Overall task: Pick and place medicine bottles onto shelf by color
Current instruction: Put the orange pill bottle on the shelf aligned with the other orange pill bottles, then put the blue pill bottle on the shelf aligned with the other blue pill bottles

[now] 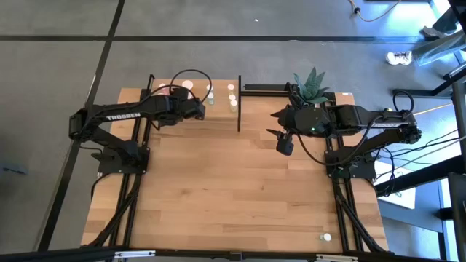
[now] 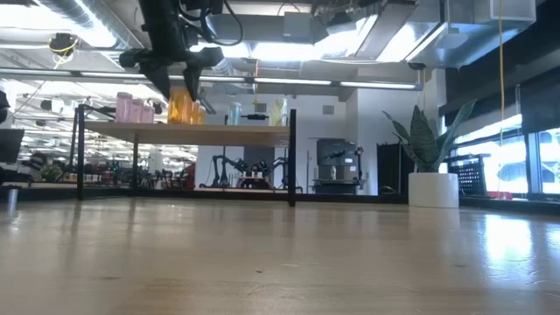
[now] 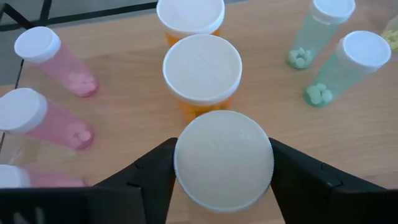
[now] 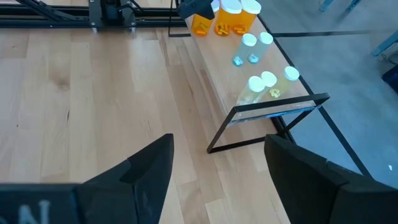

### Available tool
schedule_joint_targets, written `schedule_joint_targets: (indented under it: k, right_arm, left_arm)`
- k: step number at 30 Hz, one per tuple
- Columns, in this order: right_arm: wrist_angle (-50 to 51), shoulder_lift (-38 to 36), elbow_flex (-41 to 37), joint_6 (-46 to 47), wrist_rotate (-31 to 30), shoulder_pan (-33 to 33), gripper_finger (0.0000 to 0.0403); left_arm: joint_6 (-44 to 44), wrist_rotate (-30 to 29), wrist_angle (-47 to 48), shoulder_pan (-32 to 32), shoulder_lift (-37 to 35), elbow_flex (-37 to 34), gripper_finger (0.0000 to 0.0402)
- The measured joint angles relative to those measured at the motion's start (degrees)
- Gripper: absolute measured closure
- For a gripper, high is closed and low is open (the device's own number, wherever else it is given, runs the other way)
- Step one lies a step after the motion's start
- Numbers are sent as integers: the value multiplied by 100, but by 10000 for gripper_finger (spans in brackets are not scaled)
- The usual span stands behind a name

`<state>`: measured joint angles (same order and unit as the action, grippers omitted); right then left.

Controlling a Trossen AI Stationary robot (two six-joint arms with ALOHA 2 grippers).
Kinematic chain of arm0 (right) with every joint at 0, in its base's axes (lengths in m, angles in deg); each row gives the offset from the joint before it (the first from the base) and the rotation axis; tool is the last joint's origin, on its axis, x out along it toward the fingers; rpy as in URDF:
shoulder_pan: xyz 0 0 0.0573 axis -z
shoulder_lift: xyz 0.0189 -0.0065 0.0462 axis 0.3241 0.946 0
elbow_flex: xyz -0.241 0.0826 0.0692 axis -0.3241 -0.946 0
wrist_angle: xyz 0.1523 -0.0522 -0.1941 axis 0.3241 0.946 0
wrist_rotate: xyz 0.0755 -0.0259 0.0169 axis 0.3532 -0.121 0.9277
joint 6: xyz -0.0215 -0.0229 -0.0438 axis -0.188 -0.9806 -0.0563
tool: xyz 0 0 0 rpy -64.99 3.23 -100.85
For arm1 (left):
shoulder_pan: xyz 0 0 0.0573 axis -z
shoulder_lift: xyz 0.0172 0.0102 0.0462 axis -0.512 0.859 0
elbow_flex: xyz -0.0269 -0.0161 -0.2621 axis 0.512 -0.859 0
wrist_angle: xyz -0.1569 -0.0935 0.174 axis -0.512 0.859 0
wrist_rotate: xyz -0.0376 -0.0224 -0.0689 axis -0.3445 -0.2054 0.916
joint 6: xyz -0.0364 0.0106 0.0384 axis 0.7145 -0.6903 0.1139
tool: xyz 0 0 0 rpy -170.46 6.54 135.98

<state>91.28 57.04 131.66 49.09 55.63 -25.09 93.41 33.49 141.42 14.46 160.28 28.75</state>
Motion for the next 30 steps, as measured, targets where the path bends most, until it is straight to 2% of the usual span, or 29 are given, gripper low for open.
schedule_joint_targets:
  k: [13,24,28,30]
  right_arm:
    - [0,0,0,-12,0,0,150]
    - [0,0,0,-12,0,0,150]
    - [0,0,0,-7,0,0,150]
    - [0,0,0,-8,0,0,150]
  left_arm:
    - [-13,23,2,-14,-15,0,83]
    - [-39,41,355,487,-745,0,79]
    - [-335,28,387,905,-1038,0,75]
    - [-773,14,322,1165,-1122,2,75]
